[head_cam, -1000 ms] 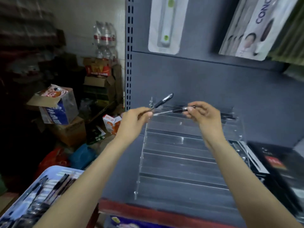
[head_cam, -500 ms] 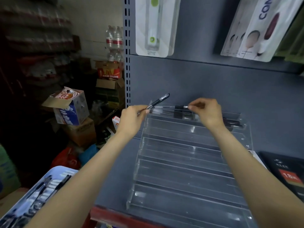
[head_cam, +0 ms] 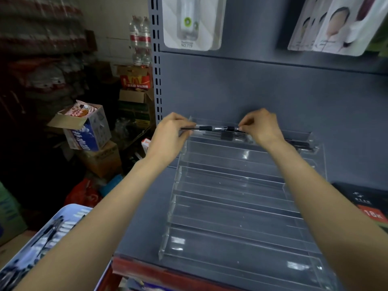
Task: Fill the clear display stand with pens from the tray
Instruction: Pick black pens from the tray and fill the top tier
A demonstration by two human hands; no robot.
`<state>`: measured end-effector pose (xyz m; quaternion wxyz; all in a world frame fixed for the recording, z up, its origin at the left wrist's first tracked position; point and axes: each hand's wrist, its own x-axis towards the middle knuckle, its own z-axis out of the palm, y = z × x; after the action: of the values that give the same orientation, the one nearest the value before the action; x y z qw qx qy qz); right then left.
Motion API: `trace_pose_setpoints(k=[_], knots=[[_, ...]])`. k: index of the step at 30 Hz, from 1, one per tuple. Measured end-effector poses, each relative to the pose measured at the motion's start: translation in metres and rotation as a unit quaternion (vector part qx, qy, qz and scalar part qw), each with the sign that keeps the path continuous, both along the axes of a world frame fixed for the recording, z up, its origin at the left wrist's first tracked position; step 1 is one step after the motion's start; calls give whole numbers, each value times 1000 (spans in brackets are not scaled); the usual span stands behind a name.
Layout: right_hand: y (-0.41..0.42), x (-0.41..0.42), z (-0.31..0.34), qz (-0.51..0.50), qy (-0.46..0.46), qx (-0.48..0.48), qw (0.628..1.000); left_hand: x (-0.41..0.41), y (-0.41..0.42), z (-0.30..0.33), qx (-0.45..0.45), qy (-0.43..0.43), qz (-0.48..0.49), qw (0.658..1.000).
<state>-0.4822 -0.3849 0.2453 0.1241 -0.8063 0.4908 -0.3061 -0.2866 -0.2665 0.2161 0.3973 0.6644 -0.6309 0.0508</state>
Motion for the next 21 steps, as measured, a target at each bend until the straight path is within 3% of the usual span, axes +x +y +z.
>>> trace_pose_setpoints(k=[3, 8, 14, 21], knots=[[4, 2, 1, 19, -34, 17, 999, 0, -5, -1, -4, -18, -10, 1000], [21, -5, 3, 64, -167, 19, 984, 1, -9, 1, -13, -11, -22, 1000], [32, -5, 1, 151, -113, 21, 982, -16, -14, 11, -10, 42, -68, 997], [18, -27, -6, 56, -147, -12, 987, -1, -14, 3, 34, 127, 27, 991]])
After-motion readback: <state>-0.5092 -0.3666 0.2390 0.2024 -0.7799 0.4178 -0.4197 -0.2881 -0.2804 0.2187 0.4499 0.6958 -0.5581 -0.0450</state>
